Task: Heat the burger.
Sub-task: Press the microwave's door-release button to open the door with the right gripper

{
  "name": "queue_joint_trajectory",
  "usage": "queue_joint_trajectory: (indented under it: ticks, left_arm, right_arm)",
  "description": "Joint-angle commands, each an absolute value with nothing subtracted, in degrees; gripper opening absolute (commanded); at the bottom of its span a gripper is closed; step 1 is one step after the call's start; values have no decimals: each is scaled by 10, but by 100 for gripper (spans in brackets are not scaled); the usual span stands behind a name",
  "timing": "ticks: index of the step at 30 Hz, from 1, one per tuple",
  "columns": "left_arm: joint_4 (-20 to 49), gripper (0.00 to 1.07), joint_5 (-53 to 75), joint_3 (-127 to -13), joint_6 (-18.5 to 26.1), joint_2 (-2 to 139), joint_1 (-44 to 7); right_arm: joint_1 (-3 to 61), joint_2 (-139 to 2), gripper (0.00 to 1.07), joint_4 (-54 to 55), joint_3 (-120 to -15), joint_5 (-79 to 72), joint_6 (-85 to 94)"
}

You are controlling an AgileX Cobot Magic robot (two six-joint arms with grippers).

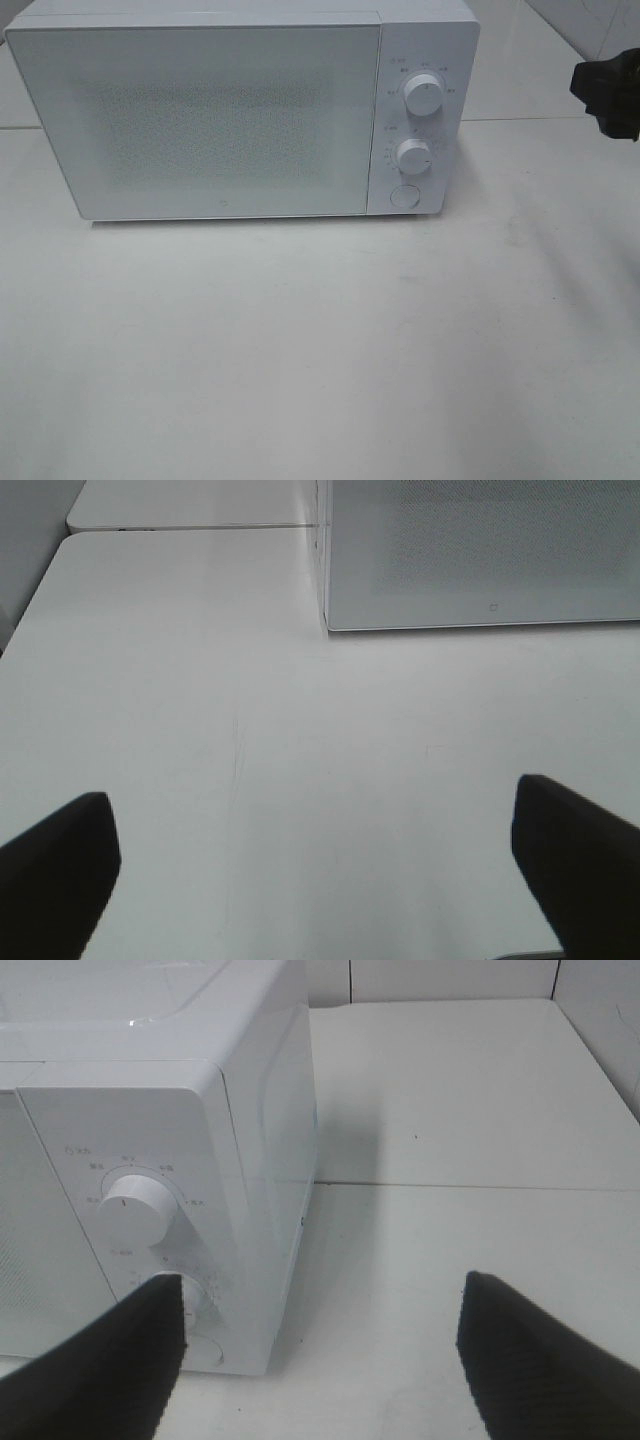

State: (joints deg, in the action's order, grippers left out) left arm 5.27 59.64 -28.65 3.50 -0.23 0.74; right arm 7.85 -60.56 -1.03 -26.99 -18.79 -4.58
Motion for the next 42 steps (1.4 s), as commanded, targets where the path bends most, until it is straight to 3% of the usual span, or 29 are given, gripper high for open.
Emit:
queue_joint_trajectory:
  ticks: [1,8,17,25,28,30,35,42]
  left_arm:
    - [53,100,595,-285,35,-15,9]
    - [53,100,595,-285,35,-15,9]
    - [53,100,595,-285,35,-15,9]
    - [53,100,595,-285,35,-15,9]
    - [53,100,595,-285,35,-15,9]
    - [53,100,595,-285,35,-15,9]
    - [53,100,595,-285,35,-15,9]
    - [53,100,595,-285,35,-15,9]
  right_arm:
    - [75,-636,76,12,-242,-288,-42]
    - [76,-709,76,84,-187,-458,5]
    - [81,-763,76,115,-155,-527,32]
    - [205,-838,76,237,-143,-614,92]
    - [220,-846,76,251,-143,-622,95]
    - [276,-880,76,295,-147,-648,119]
    - [341,-916,76,357,-164,-656,145]
    - [399,-953,76,421,-200,-657,173]
